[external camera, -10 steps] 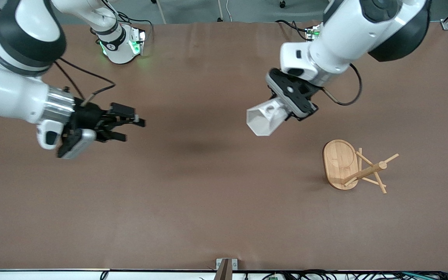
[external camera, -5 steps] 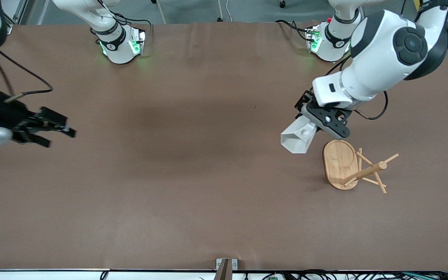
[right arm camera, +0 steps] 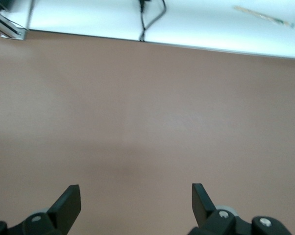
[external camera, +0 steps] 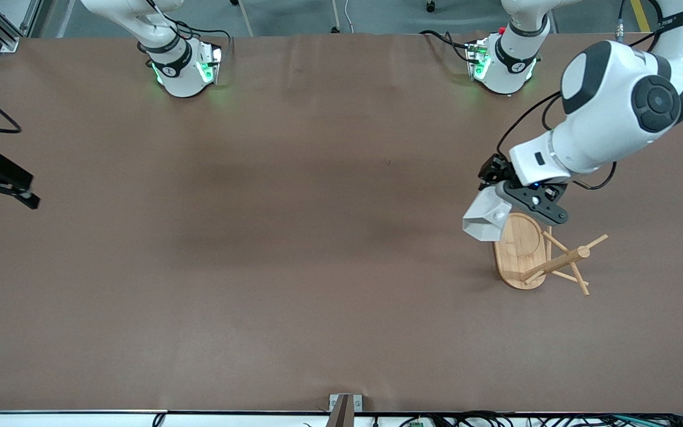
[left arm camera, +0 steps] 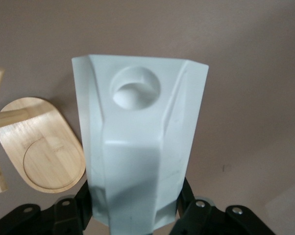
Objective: Hang cup on rack
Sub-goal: 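Carry the cup over the wooden rack while the right arm returns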
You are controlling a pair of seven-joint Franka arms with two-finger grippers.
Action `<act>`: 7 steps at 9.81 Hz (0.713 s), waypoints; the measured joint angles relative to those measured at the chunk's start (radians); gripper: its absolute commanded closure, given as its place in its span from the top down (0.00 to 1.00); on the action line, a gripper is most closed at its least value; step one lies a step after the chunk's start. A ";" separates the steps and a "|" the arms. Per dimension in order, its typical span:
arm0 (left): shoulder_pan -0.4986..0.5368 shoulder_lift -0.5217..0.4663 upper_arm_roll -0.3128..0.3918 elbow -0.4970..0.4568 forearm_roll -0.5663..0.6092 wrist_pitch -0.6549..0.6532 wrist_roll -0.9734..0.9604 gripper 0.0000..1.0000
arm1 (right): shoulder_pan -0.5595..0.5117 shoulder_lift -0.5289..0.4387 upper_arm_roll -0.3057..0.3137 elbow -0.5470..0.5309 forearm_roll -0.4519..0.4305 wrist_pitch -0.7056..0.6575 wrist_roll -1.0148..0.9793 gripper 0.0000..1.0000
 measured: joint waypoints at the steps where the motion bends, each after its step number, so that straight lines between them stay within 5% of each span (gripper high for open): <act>1: 0.011 0.015 0.000 -0.003 0.004 0.000 0.003 0.02 | -0.018 -0.003 0.000 0.002 -0.035 -0.014 0.001 1.00; 7: 0.035 0.109 0.000 0.001 0.110 0.012 0.082 0.02 | -0.023 -0.107 0.008 -0.056 -0.104 -0.156 0.092 1.00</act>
